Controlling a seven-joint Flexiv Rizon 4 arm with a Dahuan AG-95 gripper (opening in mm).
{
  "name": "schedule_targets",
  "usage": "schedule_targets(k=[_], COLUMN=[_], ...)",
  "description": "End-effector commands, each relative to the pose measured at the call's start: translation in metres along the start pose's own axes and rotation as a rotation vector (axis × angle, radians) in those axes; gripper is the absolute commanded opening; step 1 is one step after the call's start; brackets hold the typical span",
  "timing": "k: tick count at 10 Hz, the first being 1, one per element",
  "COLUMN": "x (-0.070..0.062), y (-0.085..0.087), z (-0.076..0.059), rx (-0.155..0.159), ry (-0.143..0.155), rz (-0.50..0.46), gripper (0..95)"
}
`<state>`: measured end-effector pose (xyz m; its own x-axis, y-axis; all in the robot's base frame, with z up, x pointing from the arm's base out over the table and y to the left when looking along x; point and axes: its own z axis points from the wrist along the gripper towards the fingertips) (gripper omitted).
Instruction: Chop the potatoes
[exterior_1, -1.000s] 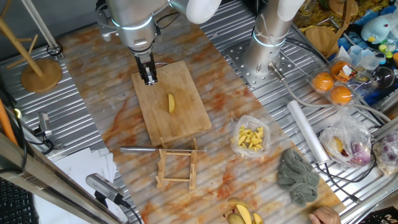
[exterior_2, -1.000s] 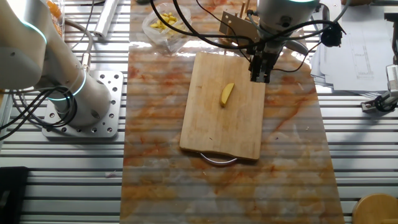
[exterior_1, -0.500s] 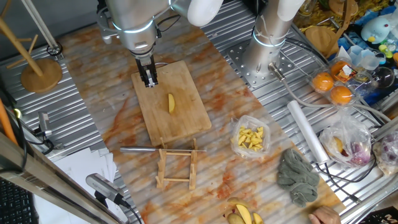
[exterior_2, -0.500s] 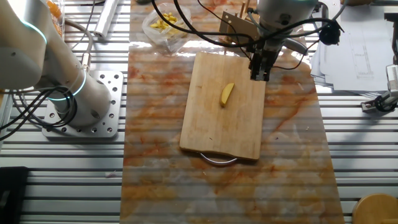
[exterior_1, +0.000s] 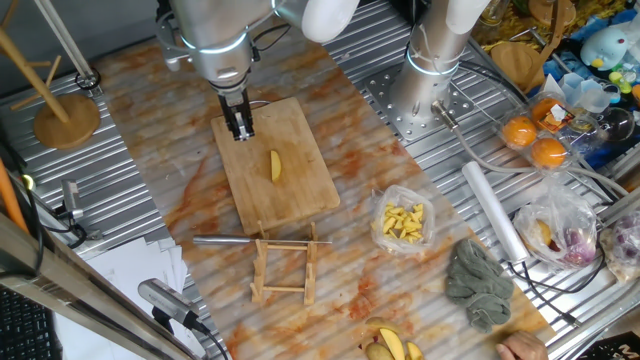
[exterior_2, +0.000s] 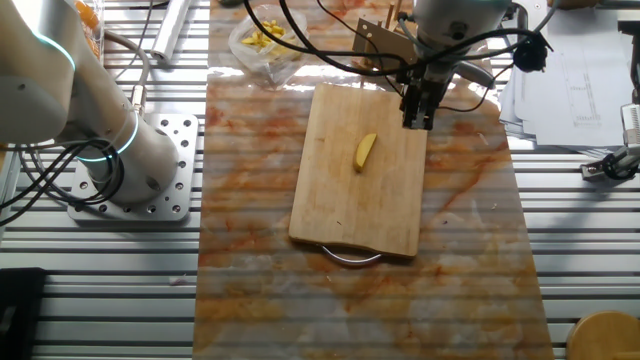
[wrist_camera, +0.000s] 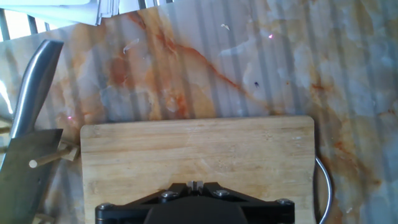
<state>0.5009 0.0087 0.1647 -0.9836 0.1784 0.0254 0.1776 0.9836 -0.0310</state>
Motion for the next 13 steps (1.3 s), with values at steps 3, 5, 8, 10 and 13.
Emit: schedule_targets(k=[3,5,8,10,13], x=[-0.008,-0.014,-0.027,-0.035,-0.043], y=[0.011,0.025,0.050,0.065,0.089], z=[-0.002,-0.004,-0.008,-0.011,-0.017], rx=[0.013,0.016,0.020,0.023,0.028], ry=[0.007,0.012,0.018,0.023,0.032], rz=[0.012,0.030,0.058,0.074,0.080], gripper=[0.0,0.0,0.0,0.0,0.0])
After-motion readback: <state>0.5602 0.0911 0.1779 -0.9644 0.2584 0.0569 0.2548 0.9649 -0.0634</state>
